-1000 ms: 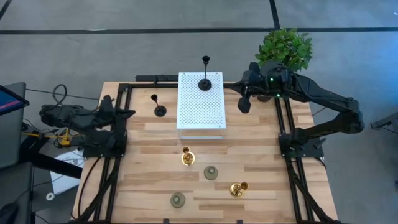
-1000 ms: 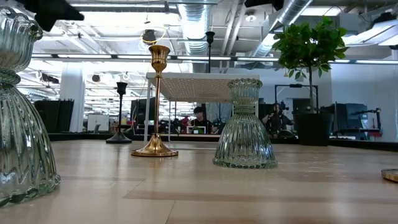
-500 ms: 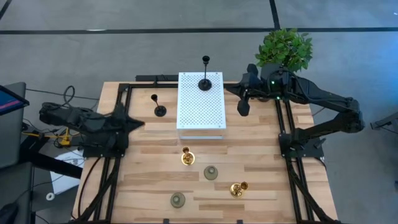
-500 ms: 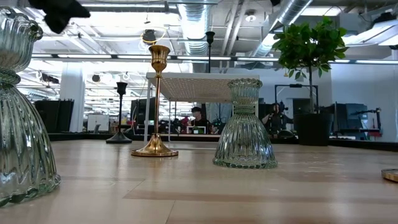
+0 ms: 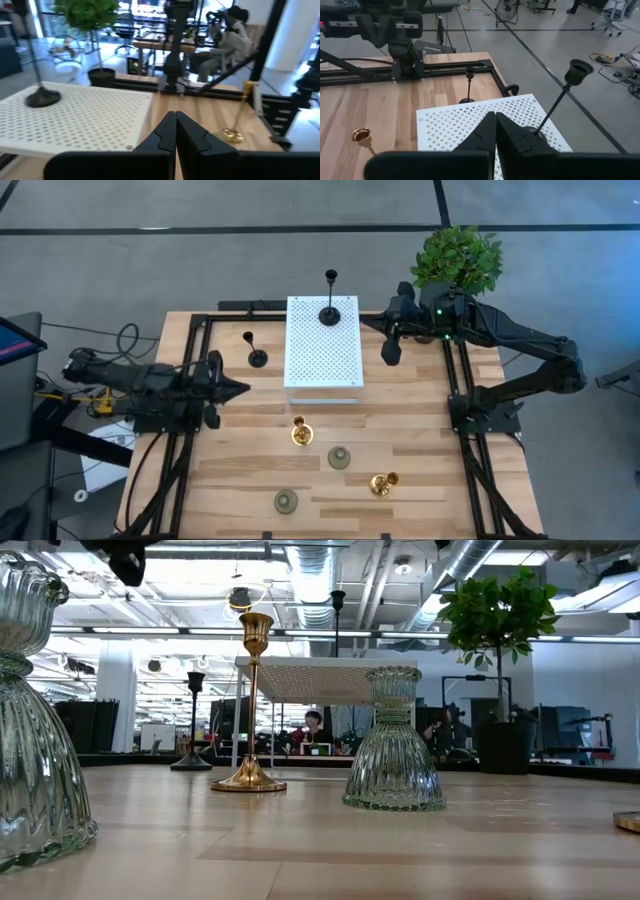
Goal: Pick & Place candle stick holders
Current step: Put the black candle holder aligned with the other black candle holder on the shelf
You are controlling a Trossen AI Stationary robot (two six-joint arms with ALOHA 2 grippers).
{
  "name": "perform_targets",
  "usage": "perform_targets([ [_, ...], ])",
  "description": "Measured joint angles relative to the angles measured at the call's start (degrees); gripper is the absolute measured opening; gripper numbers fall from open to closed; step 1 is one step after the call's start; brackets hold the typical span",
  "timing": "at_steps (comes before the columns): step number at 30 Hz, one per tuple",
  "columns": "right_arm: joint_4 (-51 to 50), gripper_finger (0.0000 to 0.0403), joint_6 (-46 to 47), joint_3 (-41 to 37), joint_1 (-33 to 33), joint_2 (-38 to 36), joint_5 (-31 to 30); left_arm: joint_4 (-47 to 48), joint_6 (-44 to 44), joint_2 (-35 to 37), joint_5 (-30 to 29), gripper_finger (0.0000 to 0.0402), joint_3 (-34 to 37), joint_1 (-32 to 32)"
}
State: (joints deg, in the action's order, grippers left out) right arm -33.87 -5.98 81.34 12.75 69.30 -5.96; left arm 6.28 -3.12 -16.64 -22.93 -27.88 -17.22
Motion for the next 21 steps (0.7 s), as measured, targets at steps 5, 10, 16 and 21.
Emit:
perform_targets([
  [5,0.0,0.0,0.0,0.0,0.0,0.0,0.0,-0.5,3.5,0.0,1.1,0.0002,0.0,6.5],
  [10,0.0,0.0,0.0,0.0,0.0,0.0,0.0,-0.6,4.7,0.0,6.1,0.0003,0.0,14.9],
  [16,0.0,0.0,0.0,0.0,0.0,0.0,0.0,-0.7,4.8,0.0,15.1,0.0003,0.0,26.8],
  [21,0.0,0.0,-0.4,0.0,0.2,0.0,0.0,-0.7,4.8,0.0,21.8,0.0003,0.0,37.3],
])
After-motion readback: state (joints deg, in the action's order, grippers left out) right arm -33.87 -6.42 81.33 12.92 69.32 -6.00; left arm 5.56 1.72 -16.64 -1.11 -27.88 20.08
